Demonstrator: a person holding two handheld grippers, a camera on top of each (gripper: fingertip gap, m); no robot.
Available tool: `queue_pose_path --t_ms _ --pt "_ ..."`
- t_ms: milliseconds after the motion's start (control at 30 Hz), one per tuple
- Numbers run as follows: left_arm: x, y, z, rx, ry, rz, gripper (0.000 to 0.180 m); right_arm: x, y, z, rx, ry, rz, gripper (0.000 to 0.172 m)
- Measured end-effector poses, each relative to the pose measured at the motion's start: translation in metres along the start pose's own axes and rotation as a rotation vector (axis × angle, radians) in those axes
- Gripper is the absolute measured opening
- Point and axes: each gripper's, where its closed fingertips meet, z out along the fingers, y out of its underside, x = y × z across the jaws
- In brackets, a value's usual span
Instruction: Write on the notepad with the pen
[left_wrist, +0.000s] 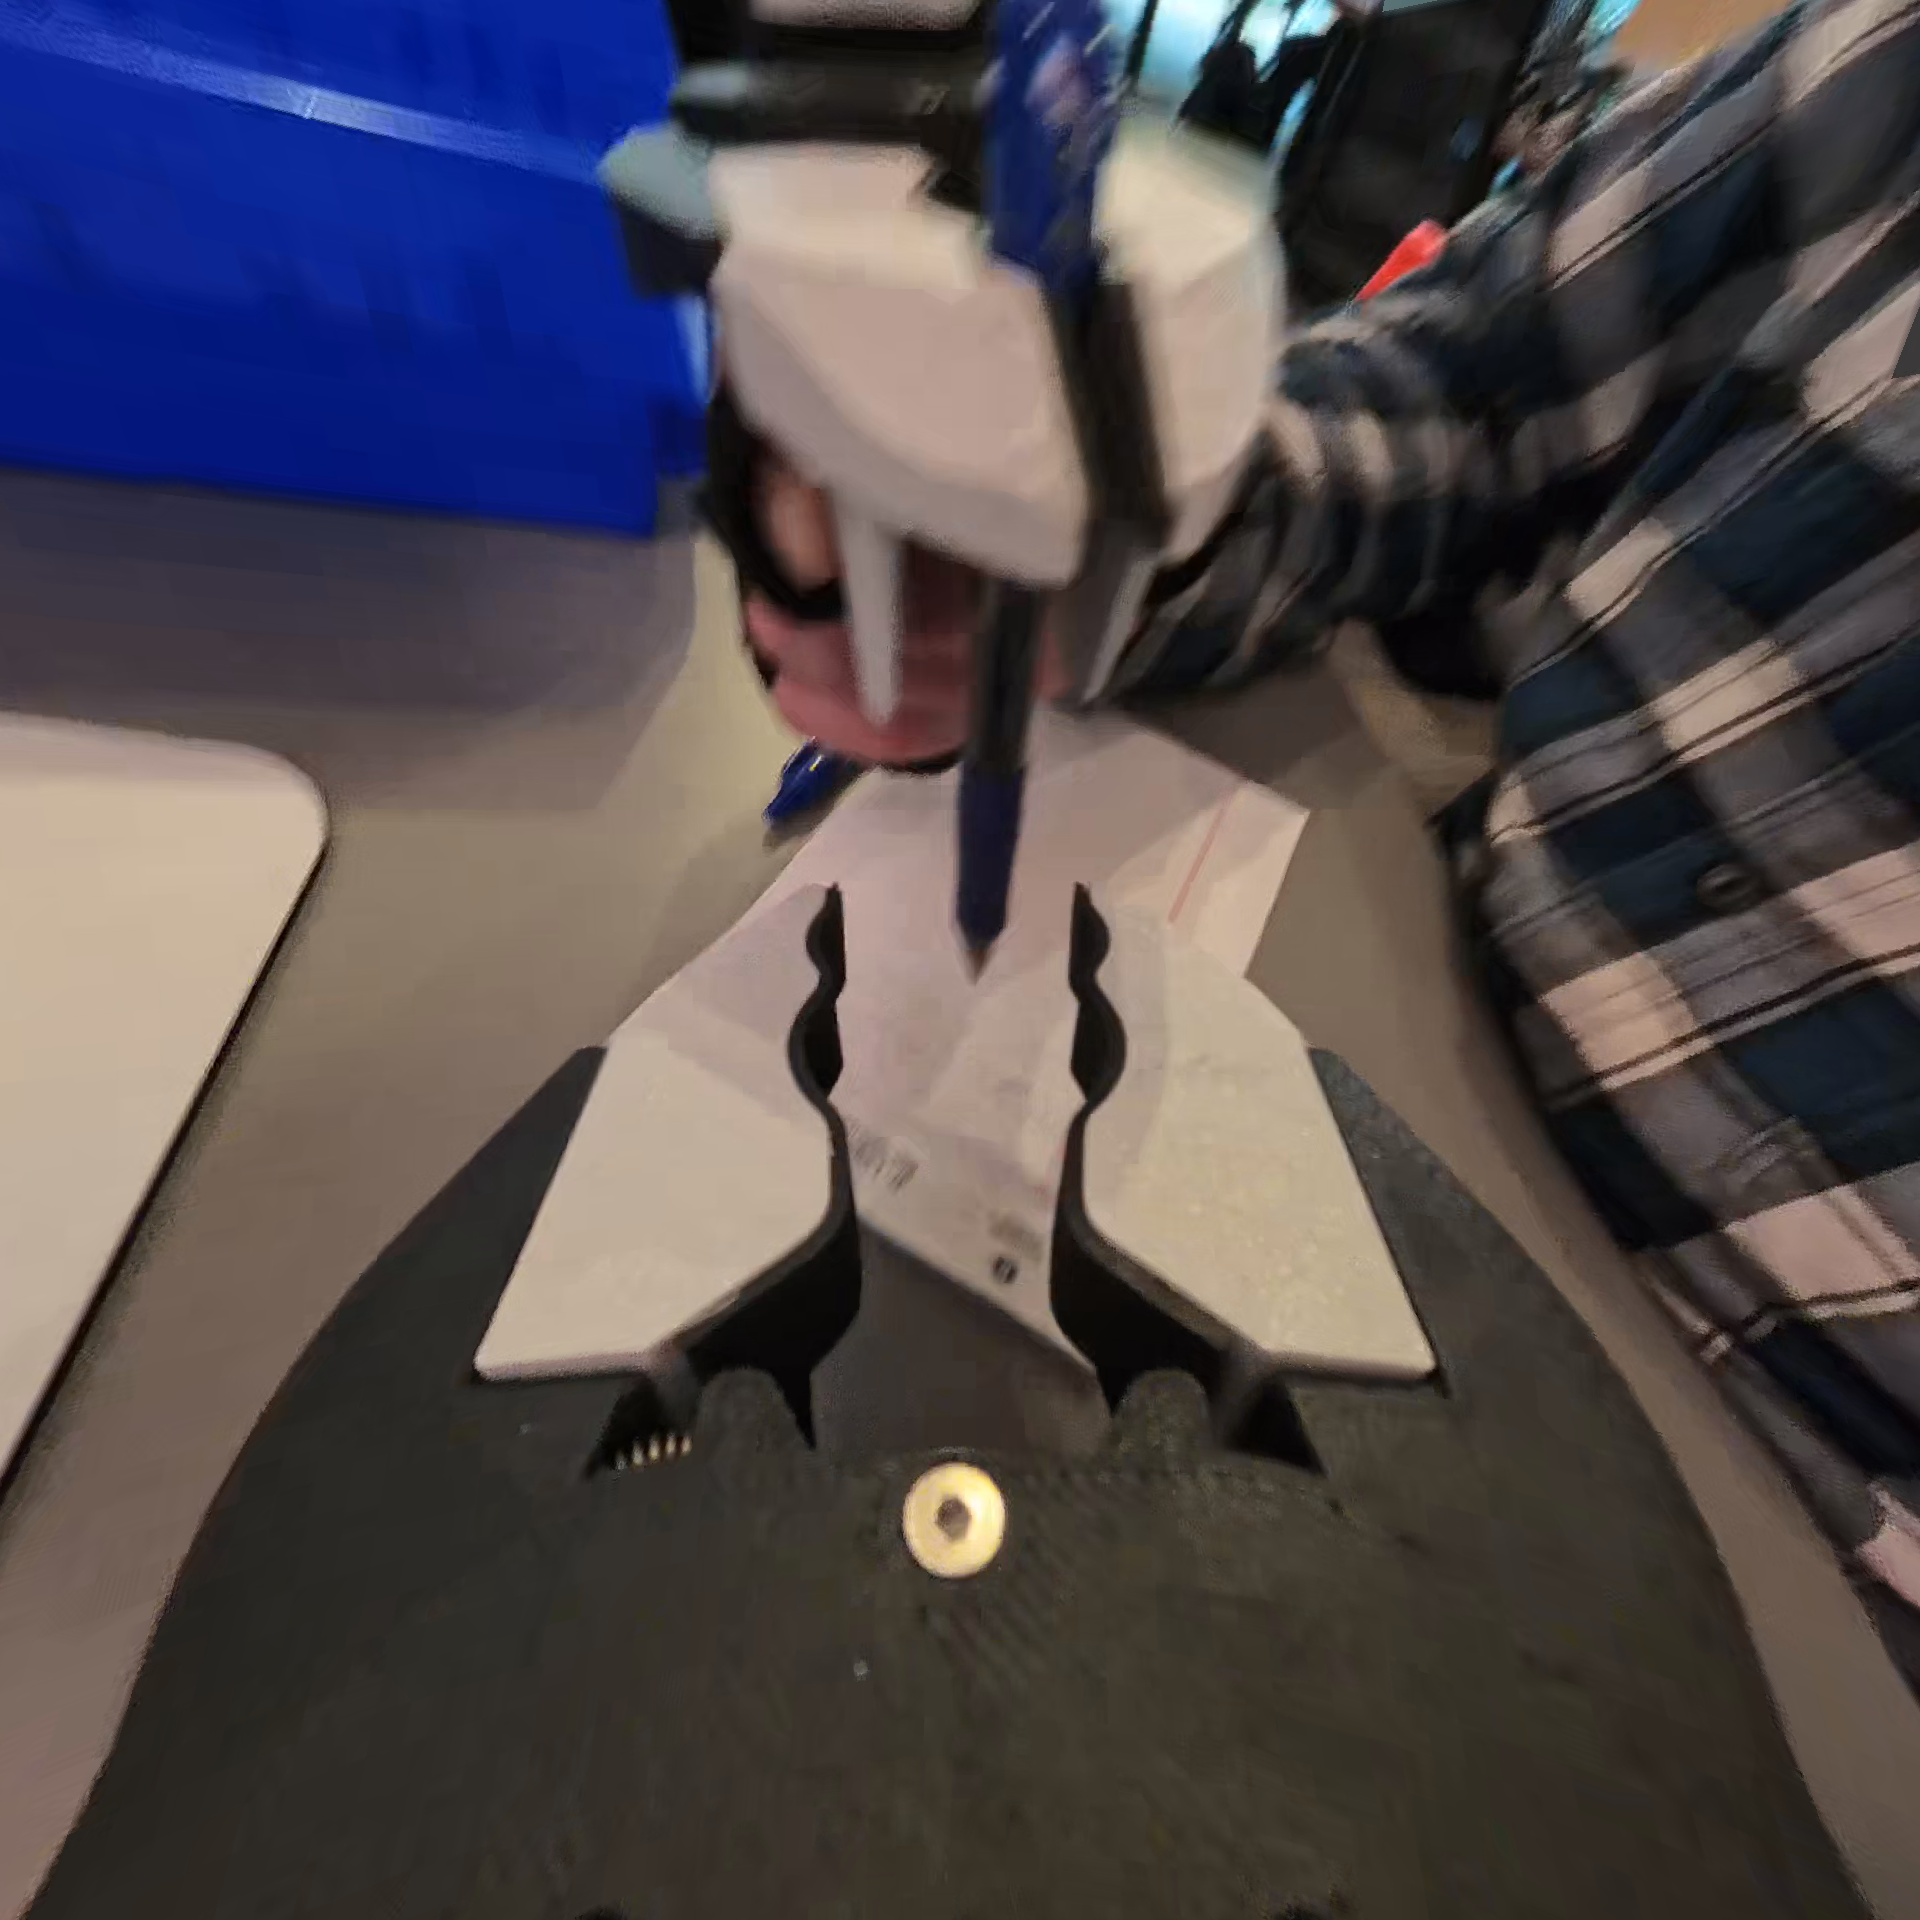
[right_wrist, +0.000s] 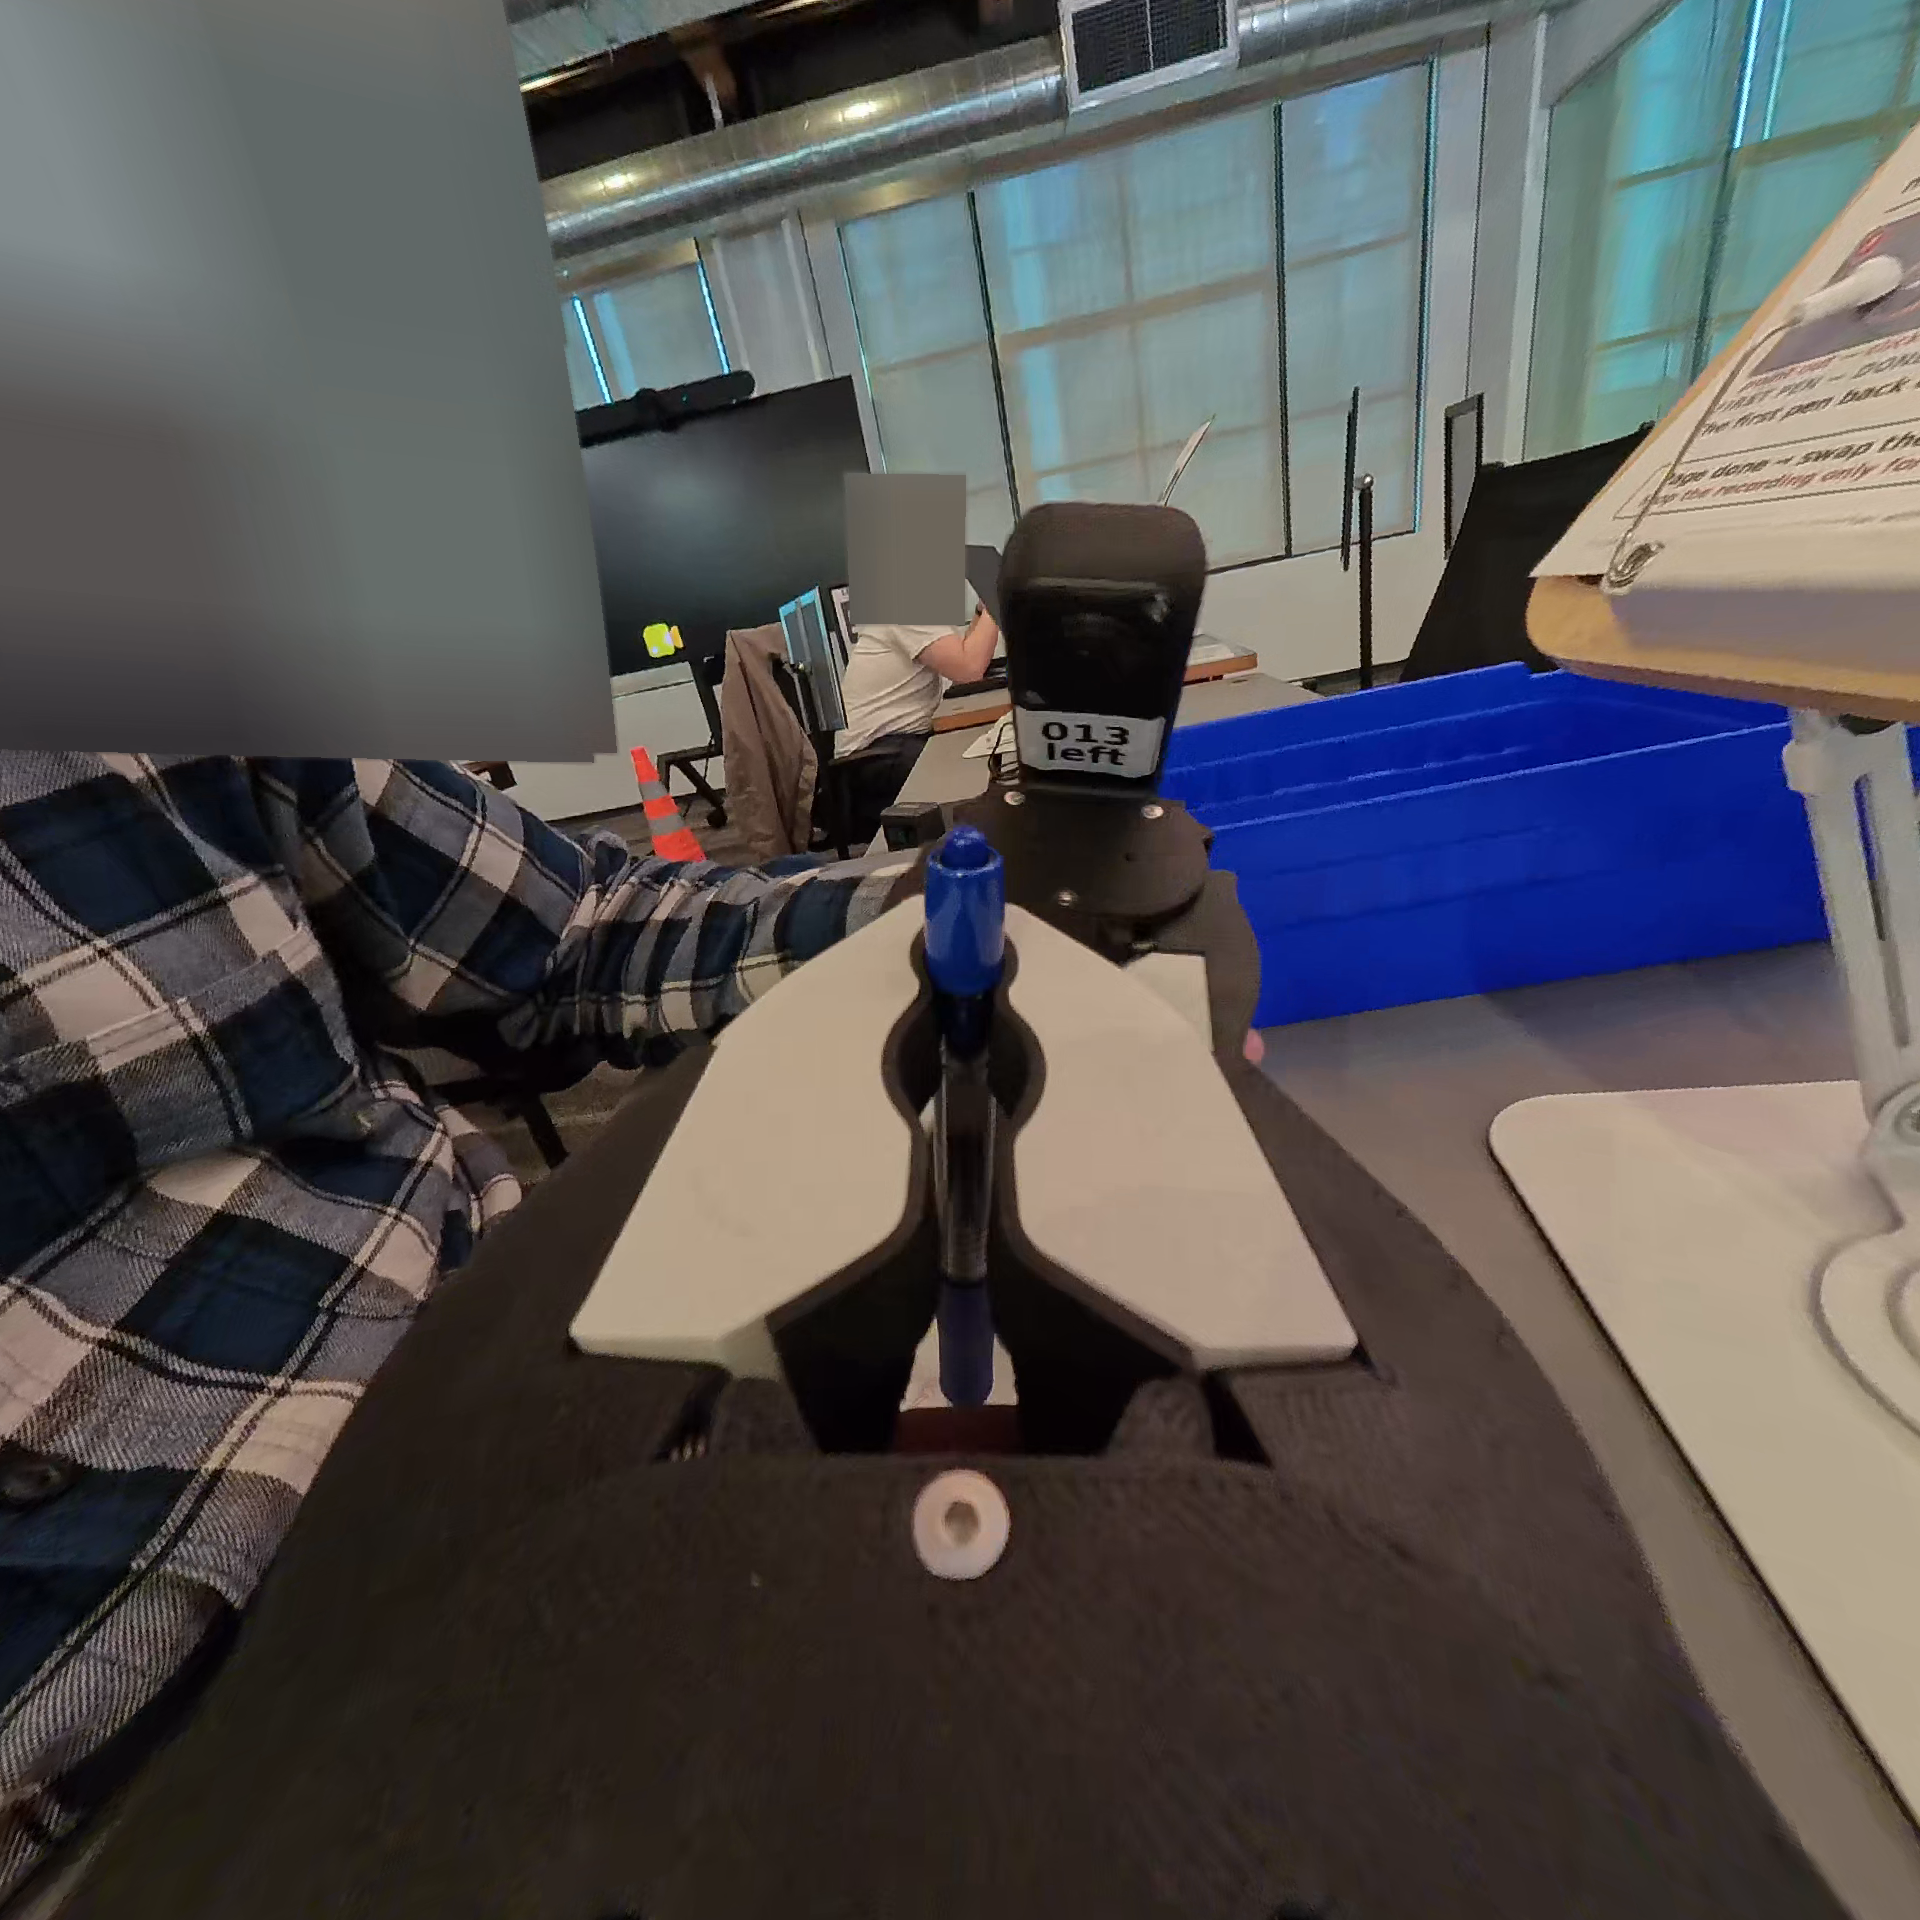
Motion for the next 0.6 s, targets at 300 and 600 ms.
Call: queue_pose_path --t_ms 300,600 --pt "0.004 -0.019 0.028 0.085 -0.042 0.026 0.006 0.002 -0.007 0.005 -0.029 0.023 -0.027 0.004" --pt "0.002 -0.028 0.027 0.145 -0.051 -0.009 0.007 0.007 0.001 0.0 -0.058 0.058 -0.012 0.008"
